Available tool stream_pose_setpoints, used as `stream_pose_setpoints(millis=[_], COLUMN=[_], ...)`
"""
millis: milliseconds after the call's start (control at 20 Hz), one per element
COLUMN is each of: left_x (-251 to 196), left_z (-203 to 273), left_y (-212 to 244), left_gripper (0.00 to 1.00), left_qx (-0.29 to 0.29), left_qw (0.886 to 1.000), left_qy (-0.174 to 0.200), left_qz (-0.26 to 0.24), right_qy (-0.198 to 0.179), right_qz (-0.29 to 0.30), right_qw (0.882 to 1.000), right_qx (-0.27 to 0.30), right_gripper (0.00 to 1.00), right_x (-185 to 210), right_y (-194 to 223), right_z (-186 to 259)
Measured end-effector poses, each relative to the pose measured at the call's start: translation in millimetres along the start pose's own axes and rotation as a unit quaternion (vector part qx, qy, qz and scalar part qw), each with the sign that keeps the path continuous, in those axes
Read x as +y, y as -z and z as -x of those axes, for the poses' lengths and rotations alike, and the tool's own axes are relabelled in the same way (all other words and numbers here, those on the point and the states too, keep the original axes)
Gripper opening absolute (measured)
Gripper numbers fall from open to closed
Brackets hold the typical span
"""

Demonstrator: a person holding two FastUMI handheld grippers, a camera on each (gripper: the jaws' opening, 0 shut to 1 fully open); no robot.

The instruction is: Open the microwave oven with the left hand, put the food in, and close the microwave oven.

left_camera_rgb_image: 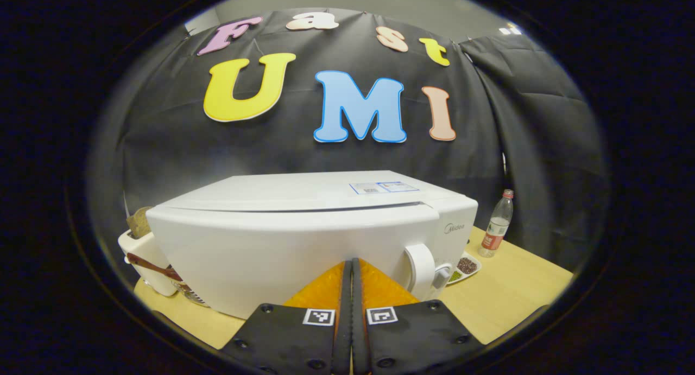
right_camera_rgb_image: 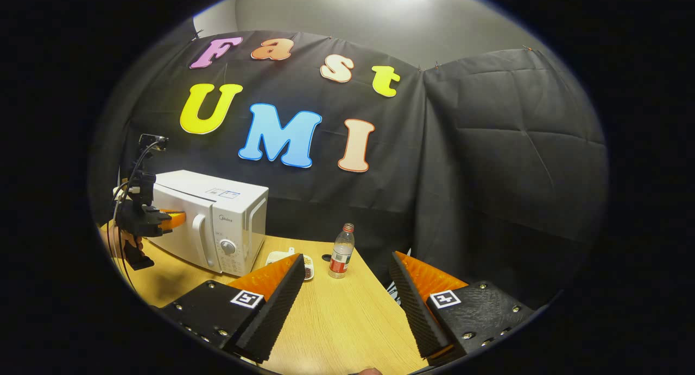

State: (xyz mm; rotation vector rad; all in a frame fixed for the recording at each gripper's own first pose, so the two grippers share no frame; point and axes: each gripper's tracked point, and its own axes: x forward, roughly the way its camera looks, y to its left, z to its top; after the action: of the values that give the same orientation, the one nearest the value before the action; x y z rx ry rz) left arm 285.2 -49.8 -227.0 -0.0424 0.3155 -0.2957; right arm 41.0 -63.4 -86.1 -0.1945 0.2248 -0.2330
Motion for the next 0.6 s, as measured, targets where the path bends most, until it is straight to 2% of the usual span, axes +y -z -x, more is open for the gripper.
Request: stream_pose_setpoints(millis=[150, 200, 250, 300, 600], left_x=[0.9, -0.4, -1.9, -4.3, -22.2], left_z=[-5.2, -6.8, -5.7, -4.5, 46.5], left_y=[1.9, -1.6, -1.1, -2.1, -37.1], left_gripper=[0.07, 0.03, 0.07, 0.07, 0.07], left_qx=[0.01, 0.004, 0.008, 0.008, -0.022], left_qw=[1.0, 0.999, 0.999, 0.999, 0.999], left_qy=[-0.02, -0.023, -0.027, -0.029, -0.036], left_qz=[-0.019, -0.022, -0.02, -0.018, 0.003], right_qy=[-0.011, -0.015, -0.02, -0.028, -0.062], right_qz=[-0.001, -0.001, -0.002, -0.003, -0.007], right_qw=[1.0, 1.0, 1.0, 1.0, 0.998], right_qx=[0.0, -0.002, -0.005, -0.006, -0.031], right_gripper=[0.96, 0.96, 0.96, 0.96, 0.96], right_x=[3.0, 3.9, 4.5, 6.6, 1.8], right_y=[1.4, 1.2, 0.6, 0.7, -5.6], right_z=[-0.9, 0.0, 1.1, 2.1, 9.4])
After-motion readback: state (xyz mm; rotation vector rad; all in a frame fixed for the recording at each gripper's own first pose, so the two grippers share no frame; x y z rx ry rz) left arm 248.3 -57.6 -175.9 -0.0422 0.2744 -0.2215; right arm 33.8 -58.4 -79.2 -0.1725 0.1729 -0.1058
